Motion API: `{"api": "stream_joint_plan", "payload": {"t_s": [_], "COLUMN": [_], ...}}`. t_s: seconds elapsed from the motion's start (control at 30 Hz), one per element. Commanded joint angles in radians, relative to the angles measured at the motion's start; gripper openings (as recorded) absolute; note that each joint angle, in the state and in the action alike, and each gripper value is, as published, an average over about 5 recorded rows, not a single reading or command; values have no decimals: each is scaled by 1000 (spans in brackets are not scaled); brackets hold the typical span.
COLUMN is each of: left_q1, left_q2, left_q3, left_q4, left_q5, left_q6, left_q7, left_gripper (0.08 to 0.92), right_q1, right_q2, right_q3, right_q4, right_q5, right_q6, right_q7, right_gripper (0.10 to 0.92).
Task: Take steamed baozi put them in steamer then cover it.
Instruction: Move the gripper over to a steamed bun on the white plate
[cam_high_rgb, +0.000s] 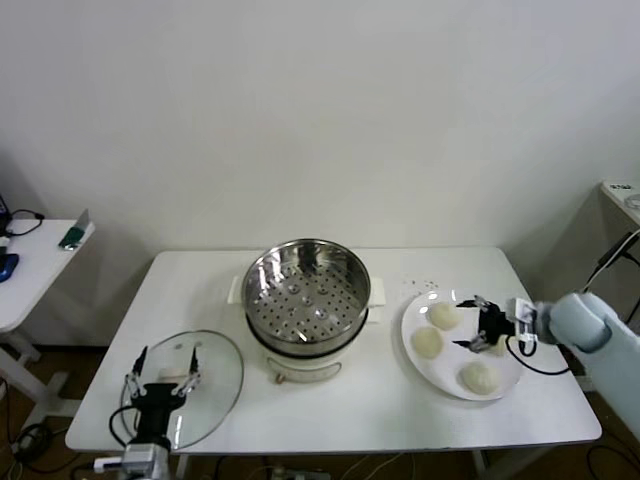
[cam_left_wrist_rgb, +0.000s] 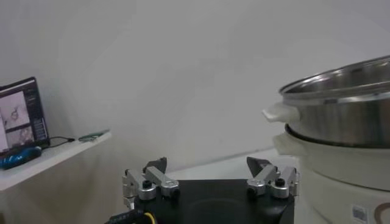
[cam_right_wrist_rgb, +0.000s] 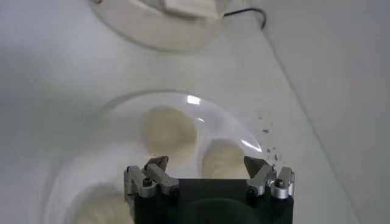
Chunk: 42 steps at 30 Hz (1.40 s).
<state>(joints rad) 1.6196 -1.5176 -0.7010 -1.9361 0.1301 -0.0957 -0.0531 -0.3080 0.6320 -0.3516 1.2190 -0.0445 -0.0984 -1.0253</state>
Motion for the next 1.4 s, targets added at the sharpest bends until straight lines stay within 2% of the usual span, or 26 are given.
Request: {"api": "stream_joint_plan", "payload": {"t_s": [0.03, 0.3, 0.83, 1.23, 1.4], "left_q1": [-7, -12, -31, -28, -29], "left_q2": [3, 3, 4, 4, 4], "left_q3": [-7, -19, -24, -28, -29], "left_q4": [7, 19, 29, 40, 43], "left_q5": [-25, -42, -38, -38, -39], "left_q6": [8, 9, 24, 24, 26], "left_q7": [-8, -7, -6, -7, -11], "left_gripper": [823, 823, 823, 823, 823], "right_q1": [517, 488, 369, 363, 364], "right_q2": [77, 218, 410, 457, 455], "right_q3": [-575, -596, -457, -435, -436], "right_q4": [-246, -376, -580, -624, -625], "right_q5": [-18, -72, -187, -194, -189], "right_q6": [-10, 2, 53, 73, 78], "right_q7": [-150, -140, -117, -117, -118], "right_gripper": [823, 823, 823, 822, 779]}}
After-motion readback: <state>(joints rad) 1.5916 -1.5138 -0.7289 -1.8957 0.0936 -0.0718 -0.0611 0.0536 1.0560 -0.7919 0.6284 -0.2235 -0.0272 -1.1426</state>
